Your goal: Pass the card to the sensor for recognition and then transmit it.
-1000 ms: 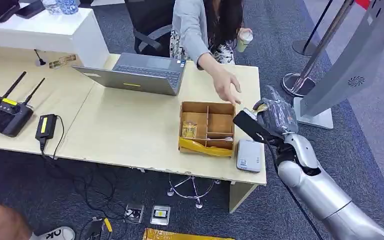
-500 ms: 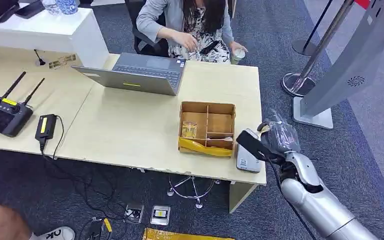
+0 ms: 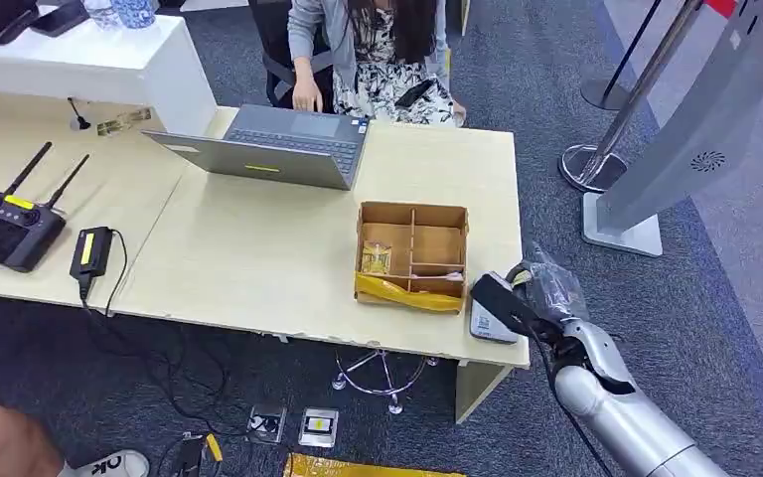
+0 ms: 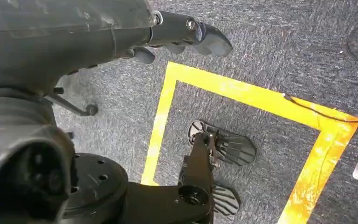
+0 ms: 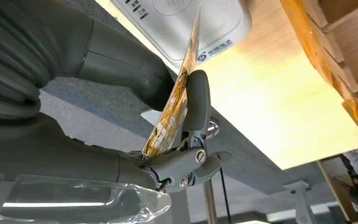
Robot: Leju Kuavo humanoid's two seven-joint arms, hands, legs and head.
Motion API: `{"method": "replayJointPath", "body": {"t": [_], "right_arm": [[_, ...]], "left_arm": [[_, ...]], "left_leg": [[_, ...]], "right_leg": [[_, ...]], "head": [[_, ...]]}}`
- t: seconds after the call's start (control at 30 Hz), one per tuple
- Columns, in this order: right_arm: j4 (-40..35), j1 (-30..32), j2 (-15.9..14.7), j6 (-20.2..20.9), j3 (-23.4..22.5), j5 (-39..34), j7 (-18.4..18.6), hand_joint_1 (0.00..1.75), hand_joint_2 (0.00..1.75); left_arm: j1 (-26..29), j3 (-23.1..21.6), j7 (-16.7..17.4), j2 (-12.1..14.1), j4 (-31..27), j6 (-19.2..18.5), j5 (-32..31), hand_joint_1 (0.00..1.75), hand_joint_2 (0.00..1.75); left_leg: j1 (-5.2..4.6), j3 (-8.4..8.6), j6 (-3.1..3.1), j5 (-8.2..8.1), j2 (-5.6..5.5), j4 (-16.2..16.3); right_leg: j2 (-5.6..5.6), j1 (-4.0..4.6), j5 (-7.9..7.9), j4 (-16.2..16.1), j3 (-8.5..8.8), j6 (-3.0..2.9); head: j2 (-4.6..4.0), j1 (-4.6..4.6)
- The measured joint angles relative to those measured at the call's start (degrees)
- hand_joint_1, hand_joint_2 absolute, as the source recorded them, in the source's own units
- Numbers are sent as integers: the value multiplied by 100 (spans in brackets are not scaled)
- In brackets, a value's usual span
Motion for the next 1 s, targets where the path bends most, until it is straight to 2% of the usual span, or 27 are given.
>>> {"method": "replayJointPath", "body": {"t": [0.33,0.63,1.0], "right_arm": [[513,-214,96,-111,0,-218,-149,175,175],[889,-213,175,-114,0,-752,-442,175,175],[996,-172,227,-166,0,-1047,-478,175,175]], "left_arm": [[-28,-79,175,-4,0,7,-181,0,0],[-57,-92,111,-2,0,11,-140,0,0],[-47,-90,61,-2,0,31,-48,0,0]], "left_leg": [[0,0,0,0,0,0],[0,0,0,0,0,0],[0,1,0,0,0,0]], "right_leg": [[-1,0,0,0,0,0],[2,0,0,0,-2,0],[1,0,0,0,-1,0]], "head": [[0,0],[0,0],[0,0]]}}
